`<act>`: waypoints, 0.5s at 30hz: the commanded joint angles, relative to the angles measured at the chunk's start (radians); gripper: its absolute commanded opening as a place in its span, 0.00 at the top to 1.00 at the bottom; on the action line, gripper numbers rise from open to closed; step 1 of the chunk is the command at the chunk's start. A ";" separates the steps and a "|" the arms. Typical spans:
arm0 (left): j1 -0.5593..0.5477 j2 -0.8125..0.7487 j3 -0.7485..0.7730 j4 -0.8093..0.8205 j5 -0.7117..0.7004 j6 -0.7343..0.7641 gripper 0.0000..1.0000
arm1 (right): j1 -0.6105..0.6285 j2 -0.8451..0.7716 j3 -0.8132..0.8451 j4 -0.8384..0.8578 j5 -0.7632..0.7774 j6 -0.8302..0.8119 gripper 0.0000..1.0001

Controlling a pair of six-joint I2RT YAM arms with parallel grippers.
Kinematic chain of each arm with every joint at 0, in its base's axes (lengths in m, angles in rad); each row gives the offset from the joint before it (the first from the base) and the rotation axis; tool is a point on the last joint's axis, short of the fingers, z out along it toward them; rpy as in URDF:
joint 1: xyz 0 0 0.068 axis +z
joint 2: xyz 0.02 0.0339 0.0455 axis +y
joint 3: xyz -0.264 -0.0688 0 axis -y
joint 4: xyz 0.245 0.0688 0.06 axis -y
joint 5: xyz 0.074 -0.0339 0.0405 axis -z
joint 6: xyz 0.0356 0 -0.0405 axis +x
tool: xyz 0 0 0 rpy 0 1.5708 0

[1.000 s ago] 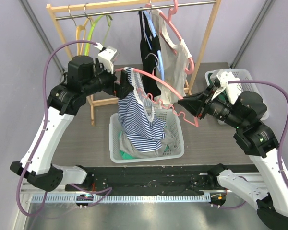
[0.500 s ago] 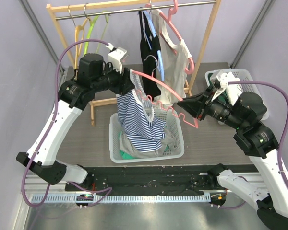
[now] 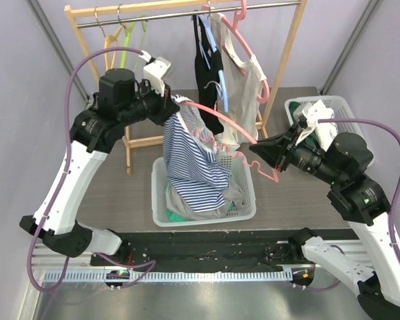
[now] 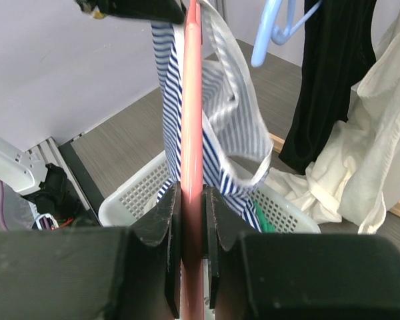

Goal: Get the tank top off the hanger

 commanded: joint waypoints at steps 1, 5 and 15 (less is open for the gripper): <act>-0.003 -0.016 0.132 0.023 -0.067 0.068 1.00 | 0.001 -0.055 0.000 0.002 0.029 -0.019 0.99; -0.003 -0.004 0.160 0.020 -0.117 0.105 1.00 | 0.001 -0.101 0.042 -0.105 0.011 -0.021 0.99; -0.020 -0.004 0.091 -0.023 0.046 0.099 1.00 | 0.001 -0.193 0.302 -0.317 0.134 -0.074 0.99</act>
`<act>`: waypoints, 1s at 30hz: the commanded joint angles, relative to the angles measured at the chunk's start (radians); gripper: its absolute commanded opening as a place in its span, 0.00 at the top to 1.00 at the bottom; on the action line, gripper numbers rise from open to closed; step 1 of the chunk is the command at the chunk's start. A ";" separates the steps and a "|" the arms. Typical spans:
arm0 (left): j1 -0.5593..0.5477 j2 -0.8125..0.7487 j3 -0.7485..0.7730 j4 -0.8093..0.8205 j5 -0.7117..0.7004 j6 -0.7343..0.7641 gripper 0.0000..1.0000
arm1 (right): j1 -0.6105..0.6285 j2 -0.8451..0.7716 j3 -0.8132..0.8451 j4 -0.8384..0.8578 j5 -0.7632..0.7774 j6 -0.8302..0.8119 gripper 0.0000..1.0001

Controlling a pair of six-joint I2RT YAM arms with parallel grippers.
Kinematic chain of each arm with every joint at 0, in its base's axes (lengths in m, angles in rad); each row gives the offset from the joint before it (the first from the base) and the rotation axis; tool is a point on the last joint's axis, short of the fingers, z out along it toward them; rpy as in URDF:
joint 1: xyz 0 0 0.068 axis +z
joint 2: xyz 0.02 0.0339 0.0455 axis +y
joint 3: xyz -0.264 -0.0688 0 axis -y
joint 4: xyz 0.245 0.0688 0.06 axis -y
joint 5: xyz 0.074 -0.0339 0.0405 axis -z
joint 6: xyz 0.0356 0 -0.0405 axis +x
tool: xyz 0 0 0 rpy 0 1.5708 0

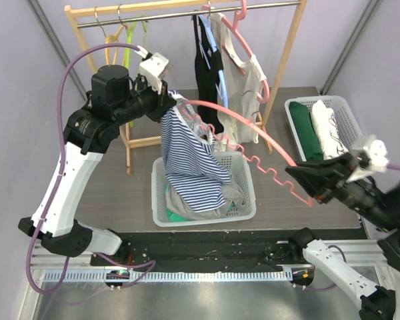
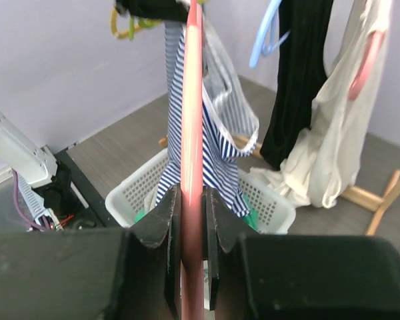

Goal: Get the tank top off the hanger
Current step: Remove the tank top from the hanger, then place the hanger at the clothesline.

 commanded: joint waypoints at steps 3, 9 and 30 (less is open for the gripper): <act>-0.023 -0.023 -0.030 -0.039 0.183 0.053 1.00 | 0.002 0.005 0.200 -0.034 0.084 -0.040 0.99; -0.034 -0.060 -0.050 -0.186 0.479 0.191 1.00 | 0.002 0.020 0.131 0.090 0.116 0.007 0.99; -0.194 -0.243 -0.812 -0.264 0.232 0.529 0.87 | 0.002 0.247 0.062 0.313 0.097 0.065 0.99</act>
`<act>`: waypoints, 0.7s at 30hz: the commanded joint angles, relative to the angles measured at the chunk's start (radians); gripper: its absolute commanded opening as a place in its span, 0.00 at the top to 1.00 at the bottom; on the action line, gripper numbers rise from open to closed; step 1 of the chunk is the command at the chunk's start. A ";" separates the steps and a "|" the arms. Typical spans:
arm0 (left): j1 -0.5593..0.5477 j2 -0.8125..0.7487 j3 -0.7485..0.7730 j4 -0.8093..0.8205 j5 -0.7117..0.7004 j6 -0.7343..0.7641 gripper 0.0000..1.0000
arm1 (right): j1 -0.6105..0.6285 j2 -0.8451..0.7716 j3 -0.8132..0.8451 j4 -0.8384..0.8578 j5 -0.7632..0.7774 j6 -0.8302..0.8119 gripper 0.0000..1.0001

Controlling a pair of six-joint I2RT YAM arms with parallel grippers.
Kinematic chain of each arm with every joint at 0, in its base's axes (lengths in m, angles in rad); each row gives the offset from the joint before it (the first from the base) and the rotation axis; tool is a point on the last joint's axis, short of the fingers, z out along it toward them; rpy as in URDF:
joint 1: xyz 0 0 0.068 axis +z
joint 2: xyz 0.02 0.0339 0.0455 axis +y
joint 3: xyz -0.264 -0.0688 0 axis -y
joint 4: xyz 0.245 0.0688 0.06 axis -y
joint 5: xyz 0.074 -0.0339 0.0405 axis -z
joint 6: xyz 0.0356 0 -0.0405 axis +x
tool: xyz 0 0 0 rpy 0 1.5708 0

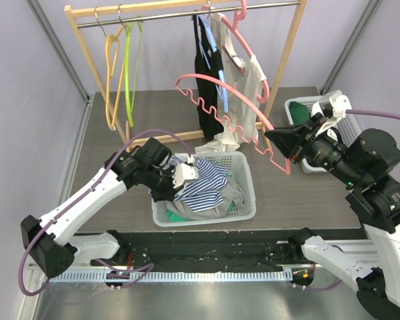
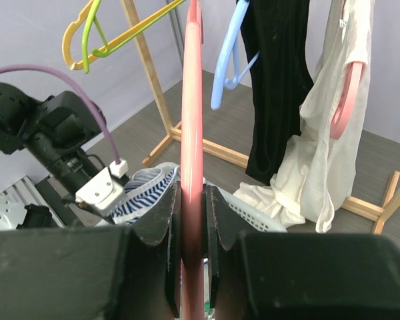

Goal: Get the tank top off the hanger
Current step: Place the hanger at the clothesline.

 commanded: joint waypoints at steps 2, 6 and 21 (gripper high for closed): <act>-0.035 -0.051 -0.048 -0.017 0.005 0.075 0.82 | 0.001 0.044 0.012 0.185 -0.002 0.028 0.99; -0.046 -0.043 -0.094 0.037 -0.024 0.069 0.00 | 0.001 0.097 0.005 0.236 -0.016 0.042 0.99; -0.047 0.061 0.478 -0.110 0.066 -0.022 0.00 | 0.008 0.307 0.198 0.202 0.069 0.051 0.99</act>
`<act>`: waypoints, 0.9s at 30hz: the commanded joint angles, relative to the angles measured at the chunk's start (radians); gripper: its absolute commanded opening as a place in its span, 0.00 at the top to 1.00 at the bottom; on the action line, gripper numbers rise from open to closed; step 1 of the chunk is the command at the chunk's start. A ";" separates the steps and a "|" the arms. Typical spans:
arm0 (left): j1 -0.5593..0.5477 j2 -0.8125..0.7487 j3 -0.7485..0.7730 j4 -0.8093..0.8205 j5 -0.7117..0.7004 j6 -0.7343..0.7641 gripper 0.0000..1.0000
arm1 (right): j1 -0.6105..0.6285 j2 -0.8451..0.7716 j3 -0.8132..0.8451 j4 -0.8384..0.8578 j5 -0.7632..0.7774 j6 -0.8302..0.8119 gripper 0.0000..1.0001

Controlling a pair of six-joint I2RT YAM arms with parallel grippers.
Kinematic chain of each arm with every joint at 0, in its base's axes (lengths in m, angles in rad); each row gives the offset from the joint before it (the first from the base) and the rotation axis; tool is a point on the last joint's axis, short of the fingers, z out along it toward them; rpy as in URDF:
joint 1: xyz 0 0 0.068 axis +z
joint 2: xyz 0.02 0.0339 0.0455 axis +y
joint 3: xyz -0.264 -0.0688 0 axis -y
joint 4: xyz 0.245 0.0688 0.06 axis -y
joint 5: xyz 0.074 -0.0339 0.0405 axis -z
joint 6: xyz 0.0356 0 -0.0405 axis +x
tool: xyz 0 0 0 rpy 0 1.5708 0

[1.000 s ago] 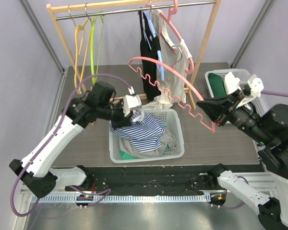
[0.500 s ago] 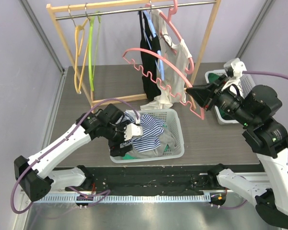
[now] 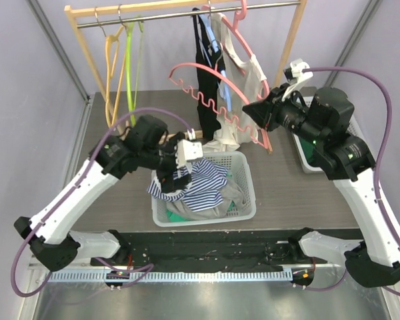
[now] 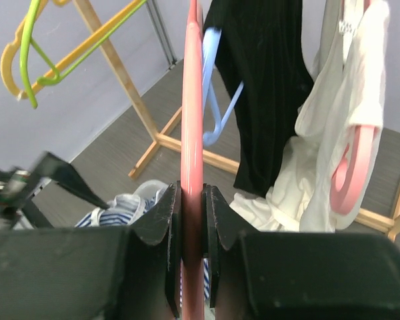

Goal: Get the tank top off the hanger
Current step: Place the hanger at the clothesline.

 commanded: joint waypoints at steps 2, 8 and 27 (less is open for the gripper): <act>-0.003 0.022 0.277 -0.090 0.113 -0.073 0.00 | 0.033 0.074 0.144 0.095 0.062 0.024 0.99; -0.002 0.039 0.437 -0.047 -0.045 -0.184 0.00 | 0.196 0.196 0.320 0.012 0.223 -0.033 0.99; 0.038 -0.065 0.554 -0.019 -0.502 0.026 0.00 | 0.559 0.598 0.854 -0.080 0.829 -0.188 0.99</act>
